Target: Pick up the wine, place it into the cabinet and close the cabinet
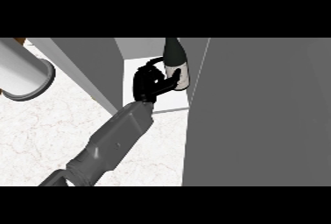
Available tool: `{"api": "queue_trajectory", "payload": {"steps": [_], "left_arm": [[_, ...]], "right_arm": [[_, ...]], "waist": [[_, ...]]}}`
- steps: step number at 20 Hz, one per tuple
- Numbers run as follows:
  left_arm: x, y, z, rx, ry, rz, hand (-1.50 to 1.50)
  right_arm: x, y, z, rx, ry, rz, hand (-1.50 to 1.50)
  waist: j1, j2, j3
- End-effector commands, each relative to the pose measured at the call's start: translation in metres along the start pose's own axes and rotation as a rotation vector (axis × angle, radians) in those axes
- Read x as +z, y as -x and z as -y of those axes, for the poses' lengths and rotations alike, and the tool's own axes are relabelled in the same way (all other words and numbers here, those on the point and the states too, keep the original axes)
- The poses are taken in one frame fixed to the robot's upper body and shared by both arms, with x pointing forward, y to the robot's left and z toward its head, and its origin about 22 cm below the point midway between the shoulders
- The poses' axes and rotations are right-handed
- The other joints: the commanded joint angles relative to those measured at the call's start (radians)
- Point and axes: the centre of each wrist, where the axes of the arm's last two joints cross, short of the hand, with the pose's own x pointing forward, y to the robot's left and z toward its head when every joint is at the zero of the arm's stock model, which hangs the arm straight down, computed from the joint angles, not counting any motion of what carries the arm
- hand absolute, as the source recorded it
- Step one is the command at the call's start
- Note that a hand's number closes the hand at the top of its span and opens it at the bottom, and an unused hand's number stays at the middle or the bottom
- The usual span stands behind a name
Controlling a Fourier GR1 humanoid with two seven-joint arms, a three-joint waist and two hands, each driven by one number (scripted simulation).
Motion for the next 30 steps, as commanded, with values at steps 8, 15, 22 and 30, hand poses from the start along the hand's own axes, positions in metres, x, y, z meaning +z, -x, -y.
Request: {"api": "queue_trajectory", "payload": {"steps": [8,15,22,30], "left_arm": [[0.002,-0.004,0.014,0.042,-0.076,0.020,-1.50],[-0.004,0.000,0.002,-0.048,-0.083,0.046,-1.50],[-0.005,-0.005,0.016,-0.191,0.036,0.110,-1.50],[0.004,0.001,0.019,-0.160,0.026,0.166,-1.50]], "right_arm": [[-0.004,-0.003,-0.007,0.005,-0.014,-0.006,-1.50],[0.006,-0.007,-0.011,0.008,-0.011,0.004,-1.50],[0.005,-0.003,-0.005,-0.004,-0.019,-0.008,-1.50],[0.007,-0.002,-0.004,-0.004,-0.007,-0.013,-1.50]], "waist": [[-0.002,0.000,0.000],[0.003,0.000,0.000],[0.011,-0.001,0.001],[0.027,-0.006,0.001]]}}
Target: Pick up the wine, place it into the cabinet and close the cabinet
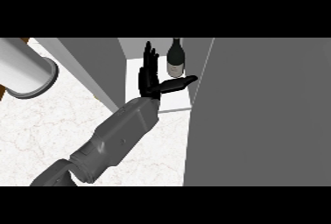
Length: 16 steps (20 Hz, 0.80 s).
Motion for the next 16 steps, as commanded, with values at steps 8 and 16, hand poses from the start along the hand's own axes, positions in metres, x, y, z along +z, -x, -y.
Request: {"api": "queue_trajectory", "payload": {"steps": [8,16], "left_arm": [[0.015,0.000,0.014,0.070,0.062,0.029,-1.50],[0.040,0.016,0.009,0.101,0.124,0.028,-1.50]], "right_arm": [[0.004,-0.019,-0.004,-0.002,0.021,-0.005,-1.50],[0.009,-0.009,0.001,0.002,0.031,-0.037,-1.50]], "waist": [[0.035,-0.012,0.000],[0.057,-0.016,0.001]]}}
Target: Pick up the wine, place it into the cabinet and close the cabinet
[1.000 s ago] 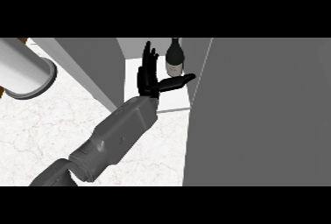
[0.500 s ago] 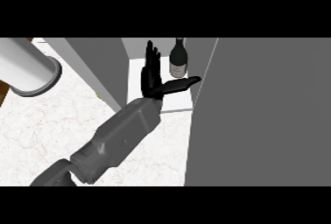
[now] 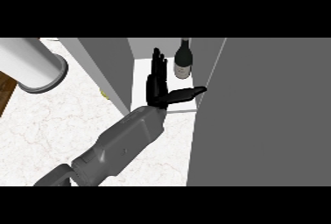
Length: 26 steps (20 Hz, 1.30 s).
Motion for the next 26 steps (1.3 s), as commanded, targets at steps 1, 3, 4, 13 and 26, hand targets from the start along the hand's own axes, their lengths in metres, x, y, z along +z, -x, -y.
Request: {"api": "queue_trajectory", "payload": {"steps": [1,3,4,13,26], "left_arm": [[0.006,0.003,0.002,-0.018,0.031,0.023,-1.50],[0.029,0.014,-0.001,-0.019,0.052,0.013,-1.50],[0.023,0.014,-0.005,-0.010,0.064,0.011,-1.50],[0.044,0.013,0.002,-0.018,0.066,0.035,-1.50],[0.090,-0.001,-0.053,0.043,0.226,0.041,-1.50]], "right_arm": [[0.003,0.010,-0.010,0.010,0.020,-0.016,-1.50],[-0.001,-0.003,0.004,0.010,0.039,-0.016,-1.50],[-0.004,0.003,0.005,0.007,0.030,-0.022,-1.50],[0.015,-0.003,0.013,0.002,0.048,-0.017,-1.50],[0.015,-0.004,0.019,0.035,0.076,-0.002,-1.50]], "waist": [[0.017,-0.004,0.000],[0.037,-0.010,0.000],[0.043,-0.009,0.000],[0.056,-0.014,0.001],[0.072,-0.016,0.001]]}}
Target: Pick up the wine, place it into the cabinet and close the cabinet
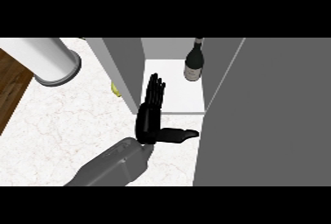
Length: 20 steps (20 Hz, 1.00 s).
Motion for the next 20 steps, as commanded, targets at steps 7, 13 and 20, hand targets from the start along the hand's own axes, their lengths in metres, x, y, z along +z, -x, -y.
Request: {"api": "queue_trajectory", "payload": {"steps": [7,13,20], "left_arm": [[0.030,-0.053,-0.031,0.003,0.136,-0.002,-1.50],[0.067,-0.083,-0.056,0.037,0.216,-0.014,-1.50],[0.094,-0.119,-0.092,0.050,0.221,-0.009,1.50]], "right_arm": [[-0.009,0.002,0.008,0.038,0.015,0.026,-1.50],[0.013,-0.009,-0.001,0.090,-0.167,-0.005,1.50],[0.029,-0.019,-0.013,0.043,-0.339,-0.024,1.50]], "waist": [[0.004,0.001,0.000],[0.007,-0.002,0.000],[0.003,-0.002,0.000]]}}
